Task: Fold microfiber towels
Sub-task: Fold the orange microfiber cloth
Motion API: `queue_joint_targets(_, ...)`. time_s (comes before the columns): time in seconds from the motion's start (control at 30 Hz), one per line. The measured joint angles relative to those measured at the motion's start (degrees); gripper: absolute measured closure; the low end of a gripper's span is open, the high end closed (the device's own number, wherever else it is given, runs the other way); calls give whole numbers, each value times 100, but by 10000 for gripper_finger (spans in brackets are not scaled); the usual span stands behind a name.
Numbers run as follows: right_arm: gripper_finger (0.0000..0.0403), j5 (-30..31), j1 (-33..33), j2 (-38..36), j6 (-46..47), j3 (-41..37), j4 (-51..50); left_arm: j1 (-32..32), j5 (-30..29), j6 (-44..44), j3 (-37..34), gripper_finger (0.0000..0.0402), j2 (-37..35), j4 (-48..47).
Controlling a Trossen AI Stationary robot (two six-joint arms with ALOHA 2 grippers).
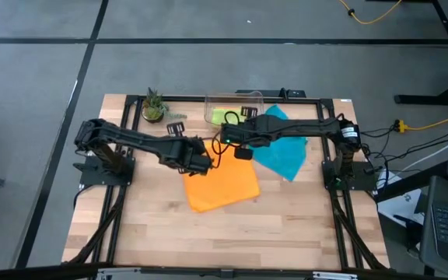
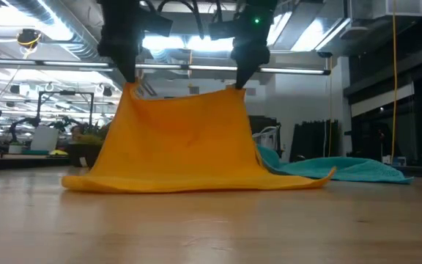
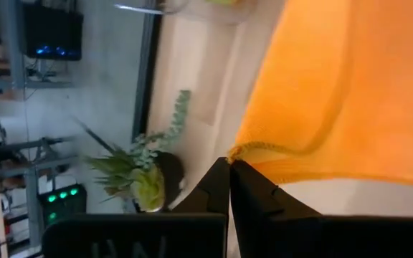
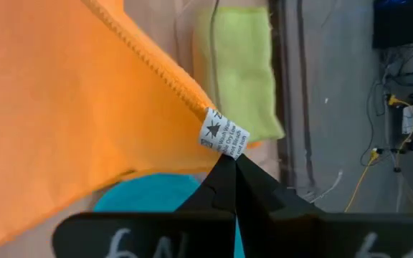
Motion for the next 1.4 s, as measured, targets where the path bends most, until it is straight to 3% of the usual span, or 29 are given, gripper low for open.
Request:
queue_joint_targets(0.43, 403, -134, 1016, -6, 631, -1718, 328, -1402, 459, -935, -1393, 401, 0, 1904)
queue_joint_targets(0.67, 403, -140, 1526, -4, 1099, -2394, 656, -1935, 746, -1087, -1981, 401, 4, 3603)
queue_joint_targets(1.1, 403, -453, 2267, -4, 1740, -2437, 709, -2537, 837, -1689, -2003, 401, 6, 3673)
queue_joint_targets(1.4, 403, -1057, 2394, -4, 1907, -2437, 748, -2832, 1192, -2148, -2003, 401, 22, 3858)
